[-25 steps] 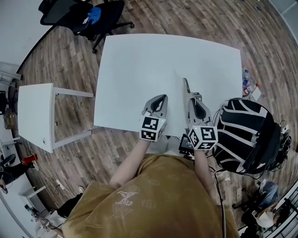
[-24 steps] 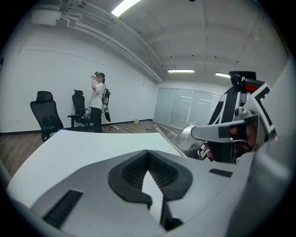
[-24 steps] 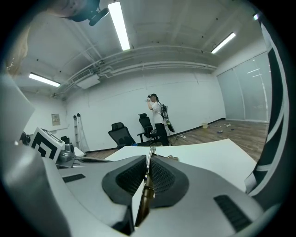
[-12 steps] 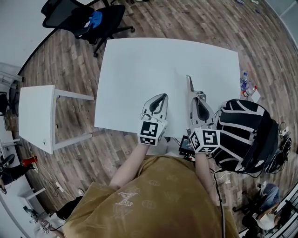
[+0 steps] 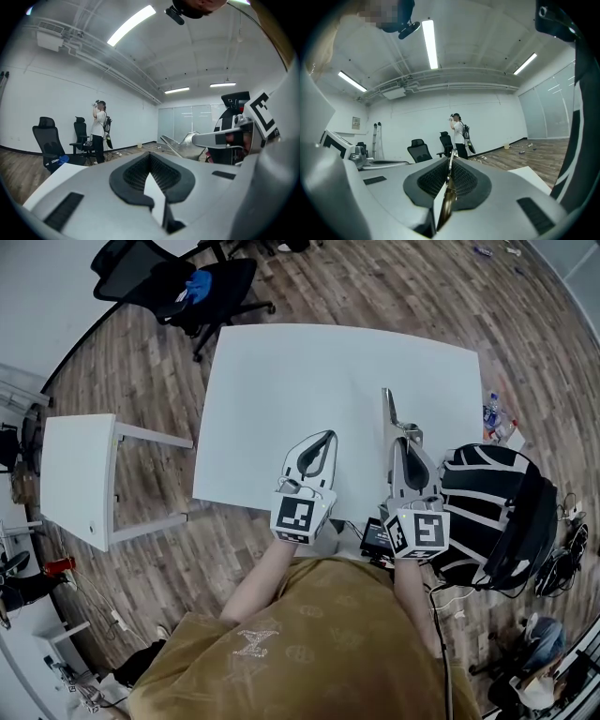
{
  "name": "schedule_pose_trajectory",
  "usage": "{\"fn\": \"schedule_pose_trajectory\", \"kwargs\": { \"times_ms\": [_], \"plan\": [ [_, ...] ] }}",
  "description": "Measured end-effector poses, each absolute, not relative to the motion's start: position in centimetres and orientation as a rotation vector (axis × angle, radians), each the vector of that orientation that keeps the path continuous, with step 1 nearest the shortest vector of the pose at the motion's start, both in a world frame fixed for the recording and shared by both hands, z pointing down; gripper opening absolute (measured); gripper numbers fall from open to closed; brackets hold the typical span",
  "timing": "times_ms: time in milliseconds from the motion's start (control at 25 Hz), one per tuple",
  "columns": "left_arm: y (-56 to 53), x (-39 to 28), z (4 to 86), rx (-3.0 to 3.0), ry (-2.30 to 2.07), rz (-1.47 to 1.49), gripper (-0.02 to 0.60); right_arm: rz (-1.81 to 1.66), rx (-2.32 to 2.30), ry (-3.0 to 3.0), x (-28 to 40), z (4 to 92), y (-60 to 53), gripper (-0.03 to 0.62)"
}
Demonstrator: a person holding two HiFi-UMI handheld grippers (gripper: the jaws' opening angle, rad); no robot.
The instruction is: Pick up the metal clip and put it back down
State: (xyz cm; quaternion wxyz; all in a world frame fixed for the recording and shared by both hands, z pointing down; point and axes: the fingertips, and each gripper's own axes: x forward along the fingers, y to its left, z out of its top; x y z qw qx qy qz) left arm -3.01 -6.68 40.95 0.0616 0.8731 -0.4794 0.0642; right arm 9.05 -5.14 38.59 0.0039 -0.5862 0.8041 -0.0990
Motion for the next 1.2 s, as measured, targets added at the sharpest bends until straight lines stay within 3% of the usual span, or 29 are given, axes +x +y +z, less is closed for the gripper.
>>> {"fn": "schedule_pose_trajectory", "kwargs": {
  "times_ms": [400, 1200],
  "plan": [
    [-6.4, -3.4, 37.4, 2.675, -1.48, 0.093, -0.003, -0.168, -1.801, 2.497, 8.7, 33.5, -4.5, 0.026],
    [-6.5, -3.2, 36.6, 2.693, -1.491, 0.113, -0.003, -0.181, -1.795, 2.489, 8.5, 32.9, -4.4, 0.026]
  ]
}}
